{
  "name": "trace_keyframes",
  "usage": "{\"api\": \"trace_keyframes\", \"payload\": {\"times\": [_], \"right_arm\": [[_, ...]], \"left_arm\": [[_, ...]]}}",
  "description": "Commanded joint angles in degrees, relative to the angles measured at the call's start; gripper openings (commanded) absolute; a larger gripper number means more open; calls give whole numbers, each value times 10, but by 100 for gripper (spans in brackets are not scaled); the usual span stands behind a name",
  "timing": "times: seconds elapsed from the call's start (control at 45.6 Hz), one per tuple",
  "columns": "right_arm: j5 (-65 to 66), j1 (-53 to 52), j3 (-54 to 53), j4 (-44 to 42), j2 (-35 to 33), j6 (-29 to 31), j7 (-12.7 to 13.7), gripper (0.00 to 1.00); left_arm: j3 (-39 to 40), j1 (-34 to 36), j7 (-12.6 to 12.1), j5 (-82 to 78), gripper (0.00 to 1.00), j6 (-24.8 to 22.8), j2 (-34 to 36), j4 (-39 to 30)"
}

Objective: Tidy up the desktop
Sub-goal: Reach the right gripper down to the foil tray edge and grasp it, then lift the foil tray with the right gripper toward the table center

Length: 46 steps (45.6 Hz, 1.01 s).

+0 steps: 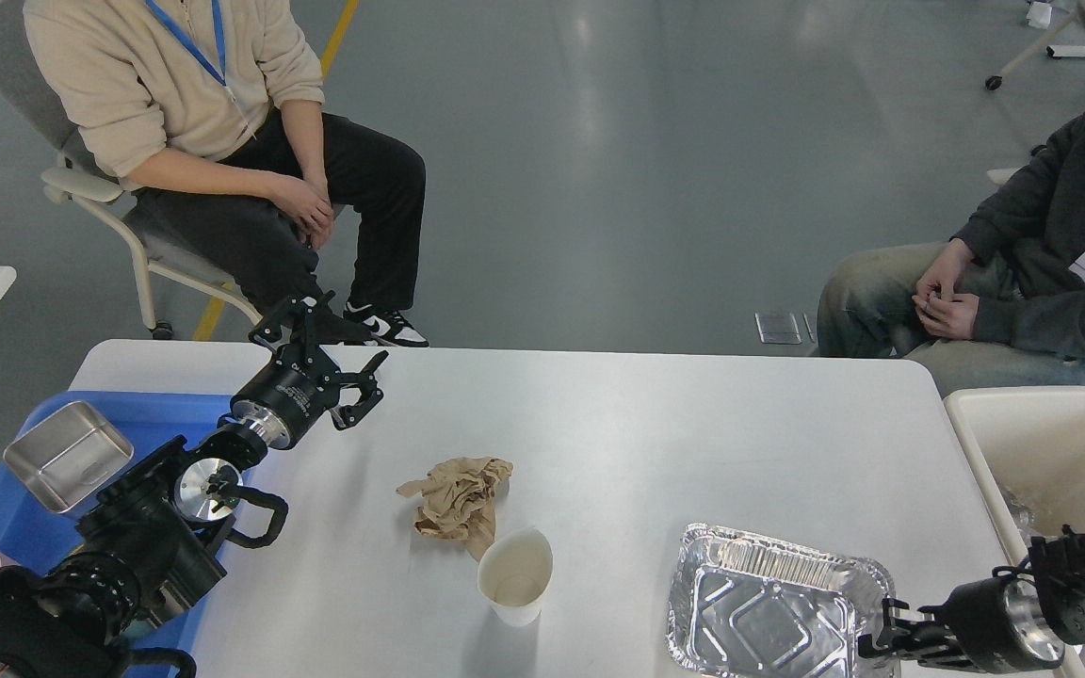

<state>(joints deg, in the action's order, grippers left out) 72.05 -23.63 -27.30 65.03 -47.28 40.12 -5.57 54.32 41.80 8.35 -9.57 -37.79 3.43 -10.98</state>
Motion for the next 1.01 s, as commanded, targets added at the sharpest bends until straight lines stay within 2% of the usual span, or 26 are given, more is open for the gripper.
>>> {"api": "trace_keyframes", "payload": {"times": [0.0,0.176,0.417,0.659,0.79,0.988], "right_arm": [[-28,-20,-19,16,-25,40,8,0],[-60,-67,-27,83,-102,81,23,0],[-122,-152,-28,198,-280,146,42,0],[-154,-196,-29,247,-395,149,47,0],[-156,-198,-29,258,-424,149,47,0],[-155,-212,-29,257,-410,149,65,0]], "left_arm": [[1,1,0,1,97,0,0,0],[1,0,0,0,97,0,0,0],[1,0,1,1,97,0,-3,0],[1,4,4,1,97,-1,-8,-1],[0,5,11,1,97,-1,-11,-1],[1,3,11,1,97,-4,-11,-2]]}}
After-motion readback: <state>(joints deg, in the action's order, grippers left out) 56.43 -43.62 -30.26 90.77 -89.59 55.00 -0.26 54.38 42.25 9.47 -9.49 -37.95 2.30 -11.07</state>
